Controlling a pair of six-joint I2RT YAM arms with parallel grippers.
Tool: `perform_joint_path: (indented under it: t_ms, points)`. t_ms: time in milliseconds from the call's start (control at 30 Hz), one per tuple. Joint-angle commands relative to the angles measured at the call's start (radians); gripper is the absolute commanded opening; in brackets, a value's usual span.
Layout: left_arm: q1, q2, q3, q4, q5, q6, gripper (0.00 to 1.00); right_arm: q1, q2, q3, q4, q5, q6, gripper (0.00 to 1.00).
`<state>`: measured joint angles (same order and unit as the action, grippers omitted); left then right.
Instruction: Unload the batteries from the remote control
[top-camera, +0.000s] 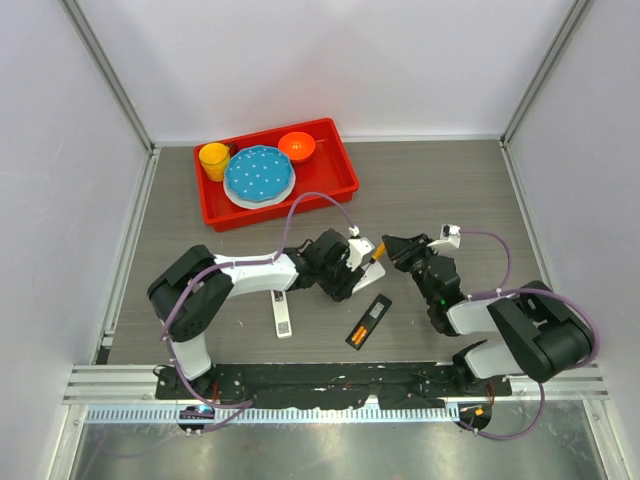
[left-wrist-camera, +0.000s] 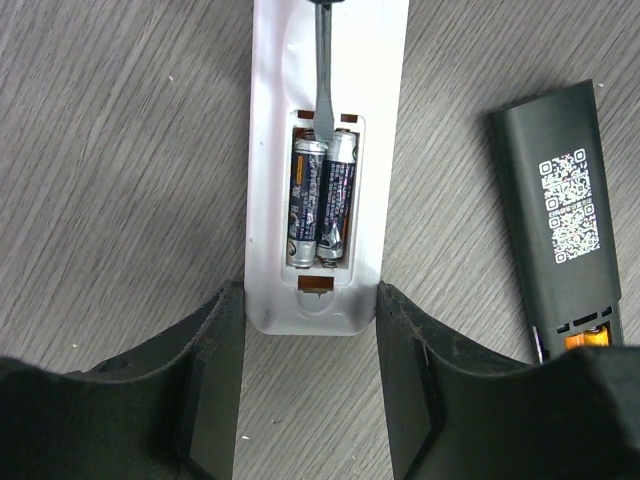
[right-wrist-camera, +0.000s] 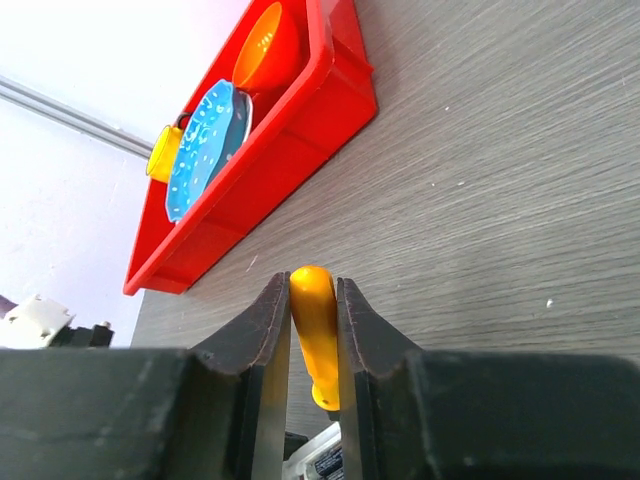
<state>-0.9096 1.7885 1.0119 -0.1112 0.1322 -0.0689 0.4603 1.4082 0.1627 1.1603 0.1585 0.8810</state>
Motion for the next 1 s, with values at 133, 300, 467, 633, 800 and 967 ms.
perform_joint_path:
  t_ms: [133, 300, 467, 633, 800, 967]
  points:
    - [-0.002, 0.032, 0.005, -0.001, 0.004, -0.017, 0.0, 0.035, -0.155, 0.027, -0.151, -0.162, 0.058, 0.01]
    - [0.0, 0.032, 0.005, -0.001, 0.0, -0.019, 0.0, 0.034, -0.169, 0.032, -0.192, -0.128, 0.039, 0.01]
    - [-0.002, 0.031, 0.002, 0.002, 0.0, -0.019, 0.0, 0.035, -0.179, 0.04, -0.22, -0.114, 0.024, 0.01]
    - [-0.002, 0.026, 0.002, 0.001, -0.006, -0.019, 0.0, 0.035, -0.213, 0.057, -0.278, -0.097, 0.0, 0.01]
    - [0.0, 0.022, -0.001, 0.002, -0.026, -0.017, 0.0, 0.035, -0.27, 0.067, -0.356, -0.071, -0.034, 0.01]
    - [-0.002, 0.012, -0.01, 0.007, -0.039, -0.011, 0.0, 0.035, -0.334, 0.07, -0.424, -0.044, -0.059, 0.01]
